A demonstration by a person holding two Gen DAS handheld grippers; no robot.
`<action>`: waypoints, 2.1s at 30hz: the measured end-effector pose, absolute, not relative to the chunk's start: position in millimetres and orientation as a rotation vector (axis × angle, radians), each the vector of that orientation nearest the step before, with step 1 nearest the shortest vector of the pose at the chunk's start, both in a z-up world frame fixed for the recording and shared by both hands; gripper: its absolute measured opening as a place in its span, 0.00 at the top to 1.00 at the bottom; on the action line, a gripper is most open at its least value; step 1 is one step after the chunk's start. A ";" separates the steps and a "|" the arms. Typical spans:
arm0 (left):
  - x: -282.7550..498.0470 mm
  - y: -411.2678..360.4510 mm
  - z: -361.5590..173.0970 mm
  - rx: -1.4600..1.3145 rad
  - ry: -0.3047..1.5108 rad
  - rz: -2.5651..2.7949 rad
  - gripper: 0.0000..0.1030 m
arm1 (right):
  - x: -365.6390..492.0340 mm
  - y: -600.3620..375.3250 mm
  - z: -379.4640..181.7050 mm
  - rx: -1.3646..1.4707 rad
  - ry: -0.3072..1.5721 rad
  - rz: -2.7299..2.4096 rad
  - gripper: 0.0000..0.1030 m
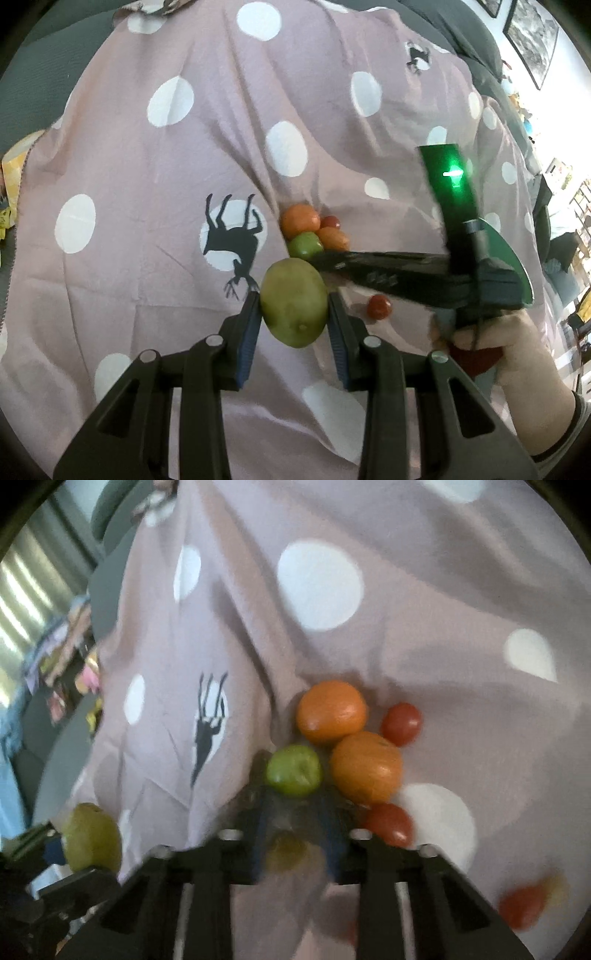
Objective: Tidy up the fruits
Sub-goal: 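Grasp the green apple with the right tool while the left tool holds its fruit, then carry both fruits over the green bowl and open both tools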
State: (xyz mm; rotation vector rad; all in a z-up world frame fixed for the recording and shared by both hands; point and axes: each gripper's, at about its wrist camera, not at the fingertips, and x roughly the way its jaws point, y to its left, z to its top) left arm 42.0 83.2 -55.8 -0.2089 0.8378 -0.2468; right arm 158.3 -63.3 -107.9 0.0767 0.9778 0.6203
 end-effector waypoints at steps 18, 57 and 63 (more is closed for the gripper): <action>36.0 75.5 -55.4 -0.212 0.850 -0.230 0.66 | 132.8 -113.3 -105.3 0.109 0.994 0.593 0.62; 51.8 44.1 -53.2 -0.152 0.863 -0.316 0.66 | 79.7 -135.8 -63.2 0.066 0.768 0.522 0.58; 60.7 -21.6 -38.8 -0.082 0.853 -0.437 0.66 | 44.0 -210.5 -52.8 0.131 0.659 0.363 0.58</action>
